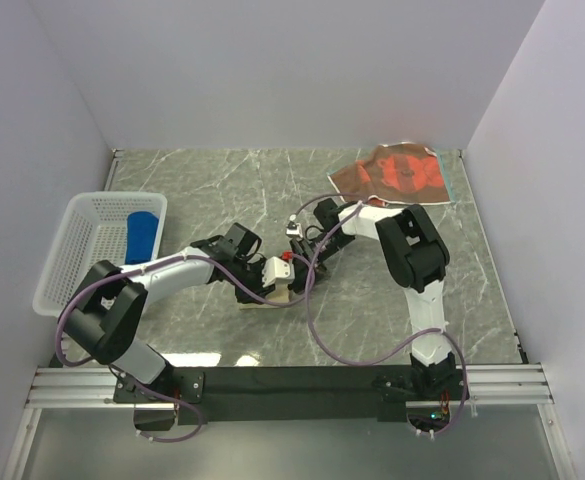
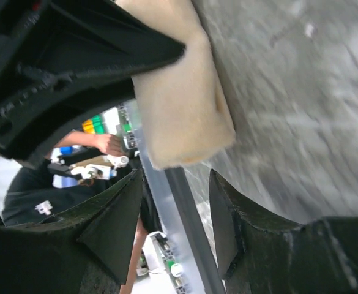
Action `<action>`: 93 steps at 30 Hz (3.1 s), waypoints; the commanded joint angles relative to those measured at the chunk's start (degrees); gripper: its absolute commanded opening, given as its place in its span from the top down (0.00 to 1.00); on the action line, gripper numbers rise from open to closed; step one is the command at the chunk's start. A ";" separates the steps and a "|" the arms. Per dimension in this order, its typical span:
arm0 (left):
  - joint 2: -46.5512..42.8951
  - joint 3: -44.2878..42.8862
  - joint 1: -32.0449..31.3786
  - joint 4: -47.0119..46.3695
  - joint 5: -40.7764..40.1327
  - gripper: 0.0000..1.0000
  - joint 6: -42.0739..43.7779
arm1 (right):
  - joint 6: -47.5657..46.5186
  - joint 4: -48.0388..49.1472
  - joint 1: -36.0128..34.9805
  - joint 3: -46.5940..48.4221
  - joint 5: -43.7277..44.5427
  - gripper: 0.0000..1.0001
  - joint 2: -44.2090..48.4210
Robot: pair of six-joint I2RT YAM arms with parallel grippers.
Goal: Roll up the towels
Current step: Roll the towel, then place the rolled towel into the container
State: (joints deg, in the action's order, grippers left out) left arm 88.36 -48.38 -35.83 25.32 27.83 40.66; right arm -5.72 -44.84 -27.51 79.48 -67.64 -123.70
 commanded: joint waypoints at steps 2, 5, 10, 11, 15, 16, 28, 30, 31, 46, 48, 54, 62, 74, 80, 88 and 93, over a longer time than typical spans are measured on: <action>2.26 3.82 0.77 4.04 -4.02 0.66 -2.25 | 5.62 6.42 -1.93 0.94 -3.38 0.46 -1.19; 1.47 4.61 0.85 2.81 -3.93 0.61 -2.96 | 5.63 6.52 -3.51 1.72 -2.33 0.49 -2.59; -0.55 5.22 0.85 2.10 -4.63 0.49 -2.96 | 8.17 7.14 -3.96 3.40 -2.76 0.80 -5.50; -1.08 5.49 0.85 1.84 -4.81 0.46 -2.96 | 8.26 6.79 -3.87 3.57 -2.85 0.88 -5.76; -5.63 7.07 -0.29 -0.70 -7.35 0.38 -2.70 | 9.49 7.83 -3.78 2.96 -3.38 1.00 -6.38; -6.61 7.94 -1.16 -1.32 -9.01 0.37 -2.78 | 9.84 7.66 -3.70 2.87 -3.81 1.00 -6.64; -12.16 12.87 -8.29 -8.80 -17.29 0.31 -3.05 | 9.32 5.82 -3.34 4.36 -5.84 1.00 -8.66; -9.89 12.44 -8.46 -9.85 -17.11 0.31 -3.48 | 9.06 5.38 -3.43 4.45 -6.02 1.00 -8.84; -9.09 12.09 -8.55 -10.20 -17.11 0.31 -3.49 | 8.88 5.38 -3.34 4.54 -6.02 1.00 -8.93; -3.10 6.82 -0.31 1.75 -6.13 0.99 -7.43 | -6.92 -10.78 7.97 10.78 0.13 0.31 -3.22; -4.24 2.88 2.33 3.59 -4.90 0.99 -9.98 | -9.47 -13.69 10.44 10.69 2.32 0.20 -0.33; -6.97 -12.93 14.72 9.91 -2.79 0.99 -19.12 | -15.72 -19.14 19.15 8.68 7.95 0.09 7.76; -8.73 -25.26 39.24 11.24 -8.04 1.00 -26.42 | -17.49 -20.73 25.31 8.58 17.00 0.09 15.93; 9.62 -36.62 59.74 11.26 -27.21 1.00 -27.84 | -15.21 -24.68 26.28 15.26 22.46 0.08 16.57; 14.73 -32.31 61.32 4.92 -27.57 1.00 -26.69 | -13.80 -25.65 26.28 16.40 21.40 0.08 13.84; 21.50 -30.28 61.94 1.58 -23.63 1.00 -25.64 | -12.57 -25.03 26.28 15.27 22.55 0.08 13.22; 24.23 -31.95 61.85 2.36 -19.05 0.99 -25.28 | -12.13 -24.60 26.28 14.74 23.51 0.08 13.48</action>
State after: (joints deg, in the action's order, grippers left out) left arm 111.70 -78.72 25.82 29.23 4.32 14.33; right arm -18.52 -69.04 -1.45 93.80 -44.99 -110.56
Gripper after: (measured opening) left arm 0.346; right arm 0.921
